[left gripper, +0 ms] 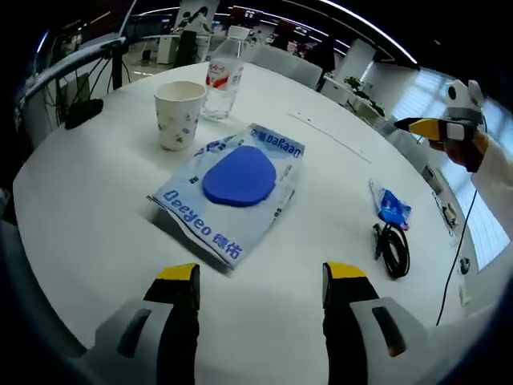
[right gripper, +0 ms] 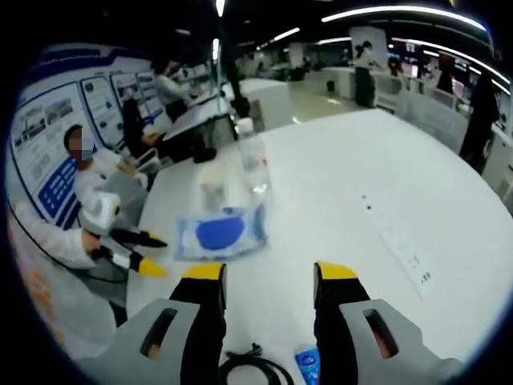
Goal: Arrange the tabletop items into an orderly group along one side of the table until the central work area is clear of visible clutter.
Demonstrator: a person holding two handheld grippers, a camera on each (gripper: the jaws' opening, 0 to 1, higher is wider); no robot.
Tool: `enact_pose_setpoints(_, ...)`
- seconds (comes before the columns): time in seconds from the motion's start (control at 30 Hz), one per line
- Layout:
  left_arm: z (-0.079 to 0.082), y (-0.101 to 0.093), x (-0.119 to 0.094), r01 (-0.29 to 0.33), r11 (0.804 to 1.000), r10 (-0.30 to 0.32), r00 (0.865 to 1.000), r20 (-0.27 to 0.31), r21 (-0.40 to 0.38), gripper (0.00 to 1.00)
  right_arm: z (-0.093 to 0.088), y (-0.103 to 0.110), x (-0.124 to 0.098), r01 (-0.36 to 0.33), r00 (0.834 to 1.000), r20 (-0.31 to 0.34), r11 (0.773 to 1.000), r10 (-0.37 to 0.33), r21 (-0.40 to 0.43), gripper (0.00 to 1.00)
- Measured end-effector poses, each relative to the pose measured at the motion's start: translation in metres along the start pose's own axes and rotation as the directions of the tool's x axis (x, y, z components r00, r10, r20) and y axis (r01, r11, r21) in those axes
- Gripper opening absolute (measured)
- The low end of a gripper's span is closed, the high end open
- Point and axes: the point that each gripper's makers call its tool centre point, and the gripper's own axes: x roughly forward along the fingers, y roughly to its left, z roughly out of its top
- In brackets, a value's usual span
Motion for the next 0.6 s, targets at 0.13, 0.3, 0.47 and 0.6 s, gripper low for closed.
enact_pose_setpoints(0.13, 0.004, 0.005, 0.006, -0.021, 0.999, 0.021, 1.000, -0.001, -0.026, 0.60, -0.008, 0.002, 0.033, -0.032, 0.997, -0.075, 0.998, 0.028, -0.053, 0.39)
enact_pose_setpoints(0.3, 0.009, 0.011, 0.013, -0.028, 0.997, 0.028, 1.000, 0.008, -0.078, 0.60, -0.007, 0.008, 0.075, -0.094, 0.987, -0.137, 0.991, 0.080, -0.097, 0.35)
enact_pose_setpoints(0.47, 0.009, 0.016, 0.017, -0.059, 0.993, 0.060, 0.998, 0.007, -0.102, 0.58, -0.004, 0.002, 0.112, -0.100, 0.982, -0.169, 0.990, 0.083, -0.095, 0.30)
enact_pose_setpoints(0.6, 0.005, 0.022, 0.017, -0.069, 0.993, 0.070, 0.997, 0.013, -0.095, 0.55, -0.007, -0.003, 0.131, -0.081, 0.979, -0.189, 0.996, 0.072, -0.038, 0.26)
